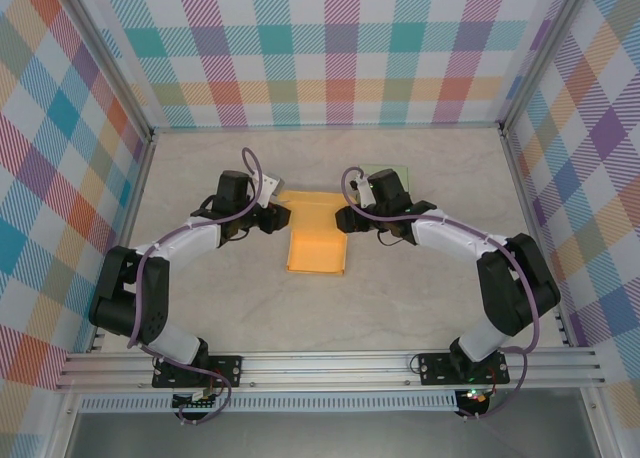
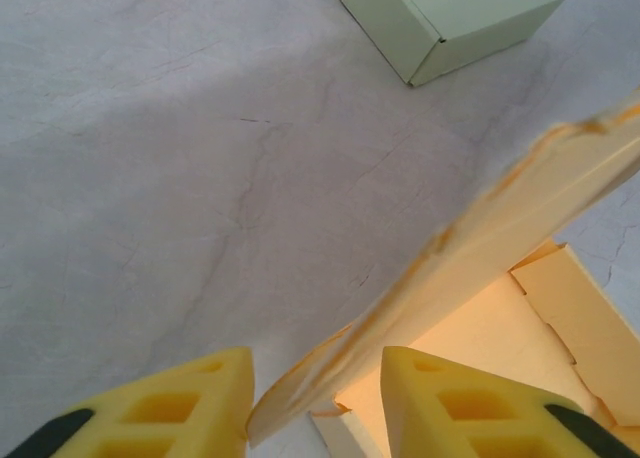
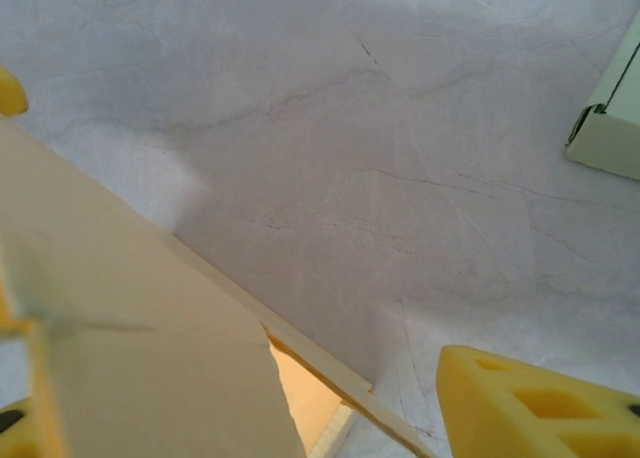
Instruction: Fold the paper box
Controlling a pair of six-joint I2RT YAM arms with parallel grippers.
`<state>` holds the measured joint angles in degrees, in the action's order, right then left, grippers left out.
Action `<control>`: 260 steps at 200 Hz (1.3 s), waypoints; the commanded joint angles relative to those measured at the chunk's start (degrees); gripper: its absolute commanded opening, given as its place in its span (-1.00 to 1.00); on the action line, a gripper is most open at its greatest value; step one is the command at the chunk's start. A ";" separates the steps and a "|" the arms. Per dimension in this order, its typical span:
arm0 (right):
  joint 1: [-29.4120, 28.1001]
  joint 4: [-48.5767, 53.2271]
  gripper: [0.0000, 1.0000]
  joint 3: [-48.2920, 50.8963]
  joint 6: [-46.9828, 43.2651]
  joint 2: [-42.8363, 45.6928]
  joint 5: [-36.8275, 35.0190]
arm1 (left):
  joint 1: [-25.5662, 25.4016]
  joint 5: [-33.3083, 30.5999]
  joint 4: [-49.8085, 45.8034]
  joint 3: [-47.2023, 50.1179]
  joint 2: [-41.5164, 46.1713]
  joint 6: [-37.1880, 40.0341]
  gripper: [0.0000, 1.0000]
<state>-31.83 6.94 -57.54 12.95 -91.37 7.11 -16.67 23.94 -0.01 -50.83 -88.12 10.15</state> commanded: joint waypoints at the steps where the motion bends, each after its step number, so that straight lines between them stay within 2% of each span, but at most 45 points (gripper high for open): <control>1: 0.22 -0.38 0.07 -1.18 -0.23 0.08 0.53 | 0.71 0.57 -1.01 -1.19 1.36 0.42 -0.41; 16: 0.18 -0.19 -0.02 -1.13 -0.12 0.22 0.27 | 0.35 0.41 -1.16 -1.22 1.74 0.44 -0.55; 30: 0.11 -0.23 -0.18 -1.00 0.20 0.41 0.03 | -0.34 -0.38 -1.27 -1.28 2.03 0.48 -0.57; 48: -0.15 -0.34 -0.27 -0.67 0.66 0.69 -0.60 | -1.70 -1.79 -1.38 -1.05 2.33 0.32 -0.59; 91: -2.31 0.55 -0.54 -1.24 1.88 0.76 -6.31 | -6.57 -10.45 0.40 -0.61 3.93 -4.54 -1.00; 119: -4.28 -0.25 -0.54 -2.93 2.77 0.26 -11.59 | -10.19 -19.56 4.47 0.01 5.47 -11.46 -1.00; 152: -5.17 -0.38 -0.49 -8.27 3.57 -3.34 -19.09 | -15.13 -30.05 7.45 -1.56 4.33 -15.39 -1.00; 185: -5.17 0.07 -0.46 -15.56 3.50 -9.56 -22.55 | -16.53 -38.96 9.37 -4.11 0.26 -23.05 -1.00; 210: -5.17 1.41 -0.43 -20.70 2.81 -13.74 -23.11 | -16.90 -43.77 9.86 -5.78 -2.59 -26.19 -1.00; 260: -5.17 1.70 -0.43 -24.05 4.33 -17.08 -21.91 | -17.81 -46.21 10.29 -6.69 -4.86 -31.42 -1.00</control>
<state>-36.47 9.19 -79.66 15.66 -107.87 -15.84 -32.62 -19.86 7.75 -55.79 -92.20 -16.16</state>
